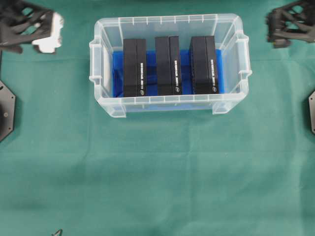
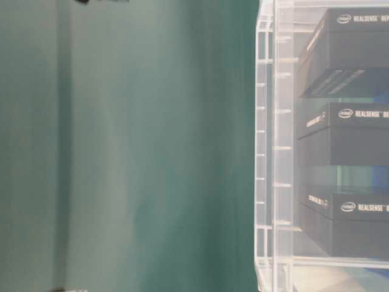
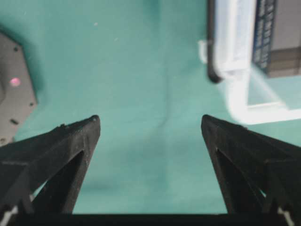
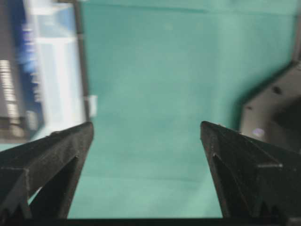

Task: Take the box out of the case with both arms.
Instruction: 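Move both open grippers over the left and right black boxes in the case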

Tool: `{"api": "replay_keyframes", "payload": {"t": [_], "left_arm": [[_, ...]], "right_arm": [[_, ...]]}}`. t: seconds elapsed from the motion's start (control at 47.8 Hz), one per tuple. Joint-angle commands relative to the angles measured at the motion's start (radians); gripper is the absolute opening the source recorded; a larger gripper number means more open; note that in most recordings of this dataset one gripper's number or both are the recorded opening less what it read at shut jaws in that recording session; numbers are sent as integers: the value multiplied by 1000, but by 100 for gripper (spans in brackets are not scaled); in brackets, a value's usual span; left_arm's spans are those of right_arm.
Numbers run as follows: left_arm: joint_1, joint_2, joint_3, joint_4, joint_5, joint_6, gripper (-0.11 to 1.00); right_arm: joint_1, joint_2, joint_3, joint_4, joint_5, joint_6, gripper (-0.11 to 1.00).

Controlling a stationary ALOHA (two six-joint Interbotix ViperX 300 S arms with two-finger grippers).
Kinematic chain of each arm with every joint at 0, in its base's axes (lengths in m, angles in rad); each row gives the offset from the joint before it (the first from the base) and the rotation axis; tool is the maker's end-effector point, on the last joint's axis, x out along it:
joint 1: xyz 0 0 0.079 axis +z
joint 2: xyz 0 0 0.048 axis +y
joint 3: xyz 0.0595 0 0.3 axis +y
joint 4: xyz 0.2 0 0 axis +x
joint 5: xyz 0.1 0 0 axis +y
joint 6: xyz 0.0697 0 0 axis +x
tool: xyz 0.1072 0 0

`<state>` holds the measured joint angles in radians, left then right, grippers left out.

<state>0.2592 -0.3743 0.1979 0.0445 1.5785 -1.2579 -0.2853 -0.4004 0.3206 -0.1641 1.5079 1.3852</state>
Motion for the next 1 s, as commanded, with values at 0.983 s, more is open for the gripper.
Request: {"api": "replay_keyframes", "payload": {"t": [0.983], "left_arm": [[-51,330,-333,12,-86,5,92]], "right_arm": [[81,330,-342,15,-110,-32,94]]}}
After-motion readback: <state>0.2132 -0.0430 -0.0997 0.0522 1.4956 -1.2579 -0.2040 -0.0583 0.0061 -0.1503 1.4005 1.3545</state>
